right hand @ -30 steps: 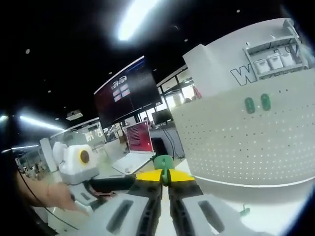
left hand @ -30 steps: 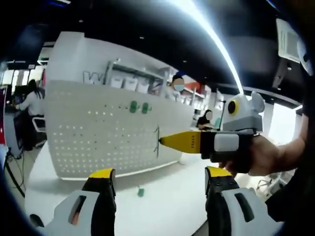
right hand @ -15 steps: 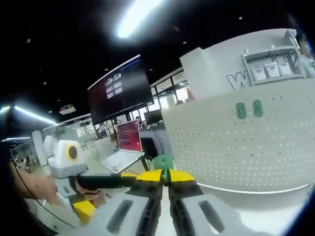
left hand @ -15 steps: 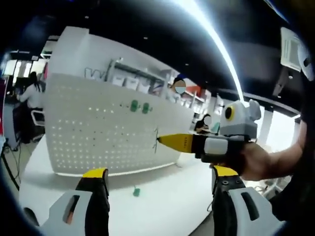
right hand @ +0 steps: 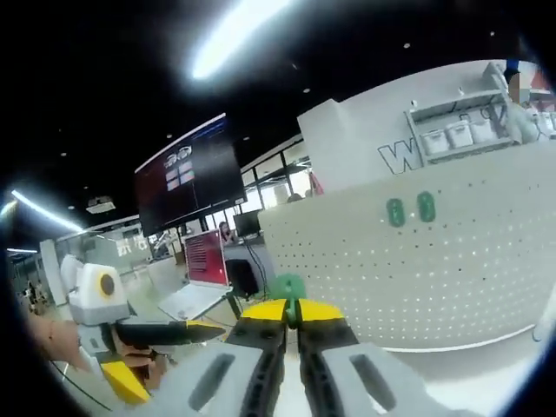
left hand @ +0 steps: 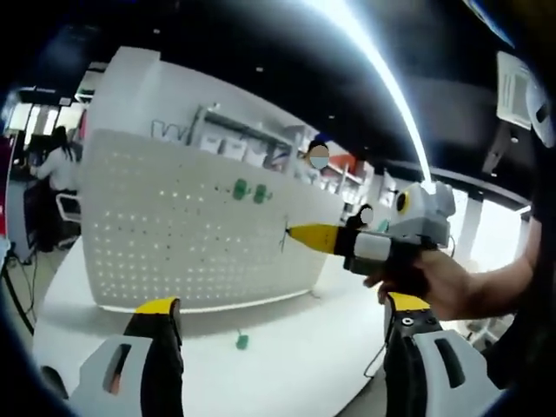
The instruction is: Insert the hook assembly into the mounting plate slot until the hook locks in place.
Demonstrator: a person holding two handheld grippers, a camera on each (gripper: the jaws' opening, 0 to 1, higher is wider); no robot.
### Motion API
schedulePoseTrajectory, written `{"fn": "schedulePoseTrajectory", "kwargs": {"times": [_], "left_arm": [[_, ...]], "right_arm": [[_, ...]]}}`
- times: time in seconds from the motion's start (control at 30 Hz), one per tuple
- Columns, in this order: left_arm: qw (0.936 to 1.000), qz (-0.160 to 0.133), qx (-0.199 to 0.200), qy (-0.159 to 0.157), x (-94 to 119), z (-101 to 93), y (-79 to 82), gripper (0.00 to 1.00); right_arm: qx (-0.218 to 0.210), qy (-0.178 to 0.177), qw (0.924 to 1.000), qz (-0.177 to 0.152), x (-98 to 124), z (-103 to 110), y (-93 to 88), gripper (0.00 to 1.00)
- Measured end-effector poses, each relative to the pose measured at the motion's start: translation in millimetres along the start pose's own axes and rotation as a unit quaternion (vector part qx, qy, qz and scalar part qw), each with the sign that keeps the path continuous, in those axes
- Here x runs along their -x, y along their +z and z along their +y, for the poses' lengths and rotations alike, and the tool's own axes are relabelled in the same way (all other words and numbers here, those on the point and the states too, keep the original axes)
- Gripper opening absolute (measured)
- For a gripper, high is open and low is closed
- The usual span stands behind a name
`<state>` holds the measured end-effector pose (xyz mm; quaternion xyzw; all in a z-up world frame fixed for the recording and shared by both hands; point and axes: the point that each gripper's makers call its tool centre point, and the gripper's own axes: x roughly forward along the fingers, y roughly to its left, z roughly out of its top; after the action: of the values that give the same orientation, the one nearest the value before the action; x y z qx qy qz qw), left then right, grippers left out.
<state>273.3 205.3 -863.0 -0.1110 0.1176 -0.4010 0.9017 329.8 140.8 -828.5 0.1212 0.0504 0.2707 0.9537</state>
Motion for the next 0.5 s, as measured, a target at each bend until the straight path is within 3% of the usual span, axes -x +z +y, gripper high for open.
{"fn": "schedulePoseTrajectory", "kwargs": {"times": [0.5], "left_arm": [[0.9998, 0.005, 0.018, 0.008, 3.2, 3.3, -7.9, 1.0]], "right_arm": [[0.023, -0.057, 0.9977, -0.028, -13.2, -46.6, 21.8, 0.01]]}}
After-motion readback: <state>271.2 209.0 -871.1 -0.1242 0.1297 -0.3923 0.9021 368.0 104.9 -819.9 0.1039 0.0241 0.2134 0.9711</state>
